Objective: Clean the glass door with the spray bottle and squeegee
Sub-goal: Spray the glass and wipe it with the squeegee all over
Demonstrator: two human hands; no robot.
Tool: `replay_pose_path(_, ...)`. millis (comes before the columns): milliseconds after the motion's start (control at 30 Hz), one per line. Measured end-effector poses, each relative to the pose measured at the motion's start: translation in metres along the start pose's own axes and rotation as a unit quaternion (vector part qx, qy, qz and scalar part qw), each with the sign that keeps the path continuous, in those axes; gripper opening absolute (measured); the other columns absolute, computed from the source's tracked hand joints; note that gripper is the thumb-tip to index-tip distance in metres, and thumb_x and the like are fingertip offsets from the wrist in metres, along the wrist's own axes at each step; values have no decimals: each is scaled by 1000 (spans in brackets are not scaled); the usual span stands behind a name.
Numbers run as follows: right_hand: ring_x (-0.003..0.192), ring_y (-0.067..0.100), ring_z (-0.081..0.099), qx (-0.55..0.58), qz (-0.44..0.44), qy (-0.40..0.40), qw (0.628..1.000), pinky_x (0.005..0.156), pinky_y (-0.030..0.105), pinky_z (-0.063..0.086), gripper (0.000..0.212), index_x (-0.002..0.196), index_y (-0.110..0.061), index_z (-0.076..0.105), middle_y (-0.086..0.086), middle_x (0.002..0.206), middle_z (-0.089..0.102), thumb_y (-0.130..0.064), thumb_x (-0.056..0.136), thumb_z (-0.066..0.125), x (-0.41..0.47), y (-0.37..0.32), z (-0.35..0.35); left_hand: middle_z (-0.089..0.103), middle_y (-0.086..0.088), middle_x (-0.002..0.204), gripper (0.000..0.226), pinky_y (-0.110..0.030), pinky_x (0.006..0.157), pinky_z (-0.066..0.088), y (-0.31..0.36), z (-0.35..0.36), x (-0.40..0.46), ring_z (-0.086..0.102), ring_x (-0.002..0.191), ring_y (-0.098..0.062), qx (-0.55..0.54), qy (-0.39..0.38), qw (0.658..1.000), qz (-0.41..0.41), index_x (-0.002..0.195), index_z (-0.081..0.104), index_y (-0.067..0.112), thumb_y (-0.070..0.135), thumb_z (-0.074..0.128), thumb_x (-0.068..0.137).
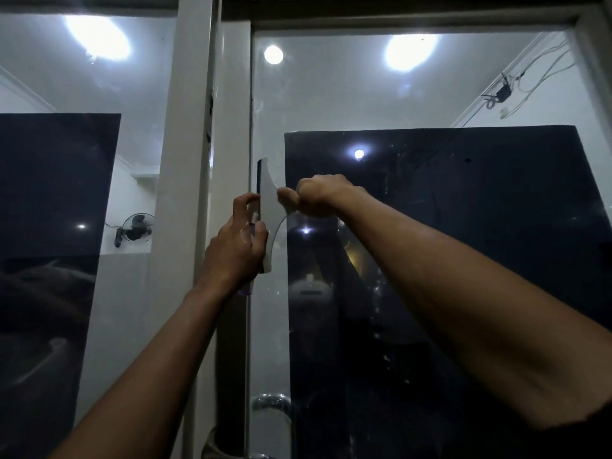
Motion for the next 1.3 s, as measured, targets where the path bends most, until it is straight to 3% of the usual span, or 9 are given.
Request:
replay_pose_path(167,110,29,57,-17,22,-41,999,100,54,43,68,97,-28,62,8,124,63,-79,93,16,-20,43,-3,63,-13,92,41,-51,63,59,8,-2,2,65,62,-28,-1,3,1000,8,145,25,29,26,40,107)
replay_pose_path(300,95,19,59,-10,49,-76,996,81,40,40,71,97,-29,67,5,116,67,-76,95,13,-78,108,11,63,-14,100,42,-52,67,59,15,0,-2,66,65,-29,1,-5,1000,8,146,24,28,26,41,107)
replay_pose_path(467,96,21,62,-28,118,-60,991,82,39,42,79,102,-30,72,1,109,70,-78,92,10,-142,163,33,61,-10,95,41,-51,66,60,28,7,-11,66,63,-27,1,-6,1000,9,144,24,29,26,41,107)
replay_pose_path(567,89,23,60,-3,126,-3,992,77,39,40,74,98,-29,70,3,104,70,-75,95,12,-153,155,35,62,-10,96,41,-52,67,60,35,11,-16,66,64,-27,-5,-15,1000,2,143,24,32,26,41,106)
replay_pose_path(667,106,33,62,52,102,23,993,83,42,45,67,105,-27,69,10,117,68,-68,100,17,-136,121,20,63,-12,101,40,-53,67,60,43,14,-17,66,65,-29,5,-19,1000,6,141,23,34,26,42,106)
replay_pose_path(767,100,33,59,136,61,22,989,84,42,45,49,86,-24,59,15,119,65,-56,103,27,-98,80,0,64,-13,99,39,-53,66,59,52,15,-17,66,63,-29,9,-16,1000,10,141,25,33,26,41,106)
replay_pose_path(933,111,35,58,263,66,11,963,101,48,47,46,126,-9,57,19,125,60,-39,106,28,-39,56,-15,67,-12,98,39,-49,63,60,62,23,-17,67,61,-27,19,-18,999,20,142,26,30,28,43,106)
replay_pose_path(1167,64,15,42,294,95,-31,950,55,28,32,39,83,-14,47,10,84,49,-39,107,28,-98,103,35,67,-17,96,39,-55,69,58,67,31,-19,68,70,-35,7,-29,1000,8,143,26,30,27,40,106)
replay_pose_path(1300,85,22,51,312,138,-79,937,86,36,45,51,80,-19,51,8,89,53,-56,105,27,-167,138,96,66,-21,98,40,-55,69,59,72,35,-23,68,71,-36,-5,-29,1000,4,144,26,30,25,41,107)
Point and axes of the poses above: each hand's wrist, its own x-axis towards the middle knuckle, its own z-axis out of the palm, y = z × x, the point moved 5 cm from there along x, towards the middle knuckle
